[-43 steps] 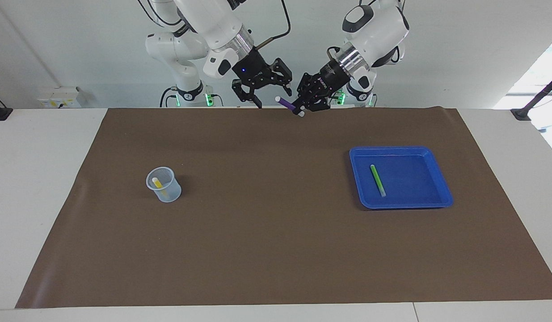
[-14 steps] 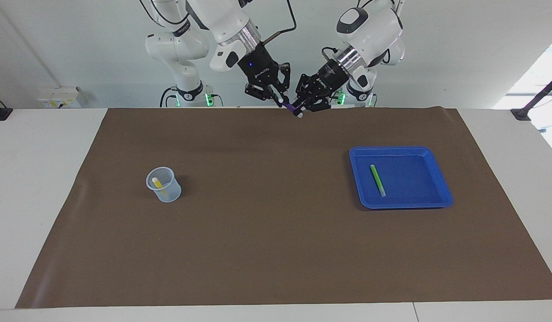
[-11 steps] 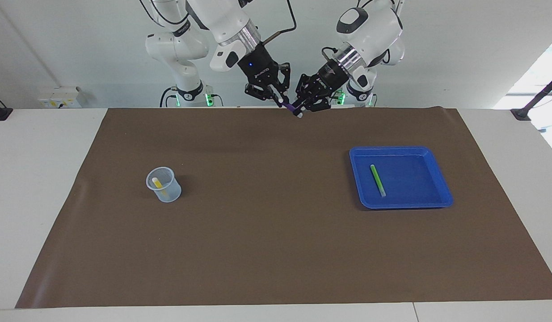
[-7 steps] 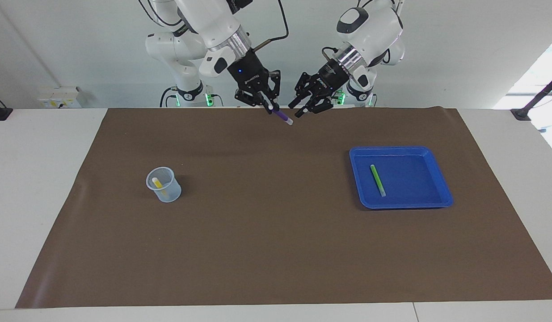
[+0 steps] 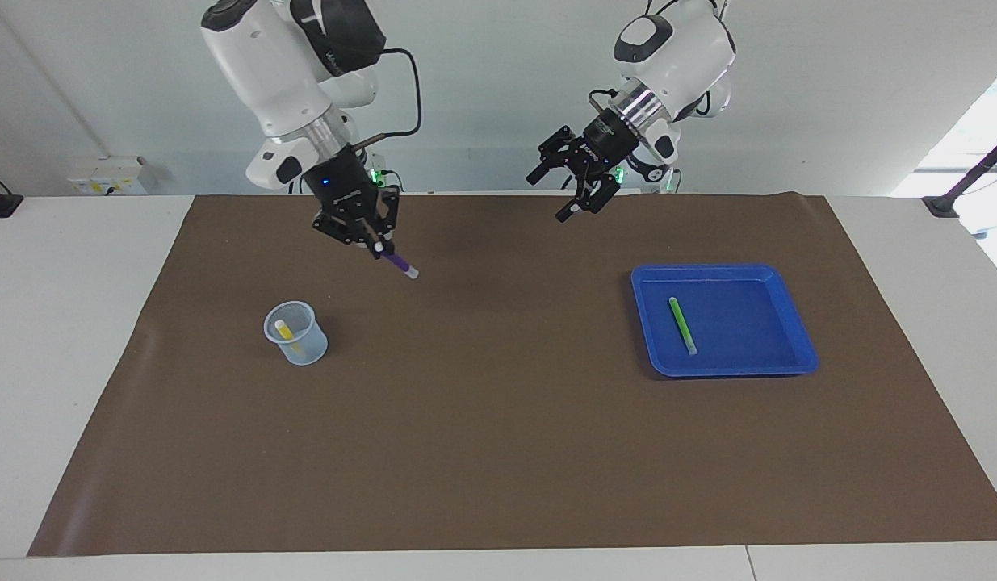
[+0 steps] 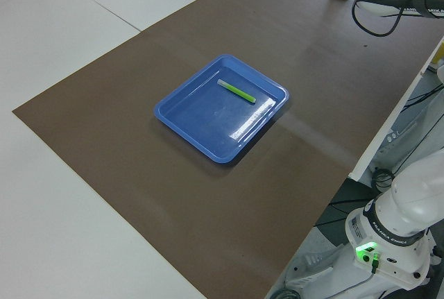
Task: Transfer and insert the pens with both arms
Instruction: 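Carry the purple pen to the cup with the right gripper, then insert the purple pen into the cup while the left gripper reaches the green pen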
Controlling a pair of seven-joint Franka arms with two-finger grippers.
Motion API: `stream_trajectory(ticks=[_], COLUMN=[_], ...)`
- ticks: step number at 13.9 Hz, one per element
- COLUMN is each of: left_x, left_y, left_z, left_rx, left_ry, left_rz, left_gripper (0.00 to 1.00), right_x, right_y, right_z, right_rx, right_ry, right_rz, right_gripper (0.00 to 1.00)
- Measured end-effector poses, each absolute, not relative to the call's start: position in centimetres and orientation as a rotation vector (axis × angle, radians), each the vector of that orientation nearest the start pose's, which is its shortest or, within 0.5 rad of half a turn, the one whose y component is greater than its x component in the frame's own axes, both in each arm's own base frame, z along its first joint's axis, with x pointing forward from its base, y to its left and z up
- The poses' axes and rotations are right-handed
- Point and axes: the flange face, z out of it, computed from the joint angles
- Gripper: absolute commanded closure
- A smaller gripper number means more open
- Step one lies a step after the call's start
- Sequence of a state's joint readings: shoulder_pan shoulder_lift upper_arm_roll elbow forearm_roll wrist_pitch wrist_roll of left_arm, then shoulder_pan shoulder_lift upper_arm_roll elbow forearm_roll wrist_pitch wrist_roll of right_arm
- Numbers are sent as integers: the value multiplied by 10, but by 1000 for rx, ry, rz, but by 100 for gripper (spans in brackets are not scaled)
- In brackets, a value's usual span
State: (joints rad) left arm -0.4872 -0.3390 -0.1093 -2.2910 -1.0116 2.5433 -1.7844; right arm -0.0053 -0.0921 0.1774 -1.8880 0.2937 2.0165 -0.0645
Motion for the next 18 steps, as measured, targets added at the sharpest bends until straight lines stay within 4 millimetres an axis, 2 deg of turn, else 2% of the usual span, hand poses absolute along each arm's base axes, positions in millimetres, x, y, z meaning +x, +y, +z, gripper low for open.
stream_trajectory(ticks=[2, 4, 7, 10, 13, 16, 18], left_x=[417, 423, 429, 441, 458, 475, 482], left_y=[-257, -237, -206, -159, -117, -68, -57], left_z=[541, 531, 514, 499, 471, 435, 408], left_rx=[1486, 1681, 1965, 2108, 2358, 2581, 2756], left_ry=[1773, 1692, 1539, 1421, 1241, 938, 710], left_rz=[-564, -512, -451, -381, -233, -149, -122], left_gripper=[0, 0, 0, 0, 0, 0, 0], right_x=[544, 542, 536, 524, 512, 508, 504], right_y=[69, 32, -3, -14, -16, -18, -21], right_z=[556, 550, 532, 514, 498, 482, 468], right_rx=[-2875, -2914, -2937, -2947, -2958, -2967, -2976], right_ry=[-347, -496, -585, -596, -591, -596, -580], right_rz=[-313, -339, -442, -478, -539, -563, -576], right_gripper=[100, 100, 100, 100, 100, 100, 100])
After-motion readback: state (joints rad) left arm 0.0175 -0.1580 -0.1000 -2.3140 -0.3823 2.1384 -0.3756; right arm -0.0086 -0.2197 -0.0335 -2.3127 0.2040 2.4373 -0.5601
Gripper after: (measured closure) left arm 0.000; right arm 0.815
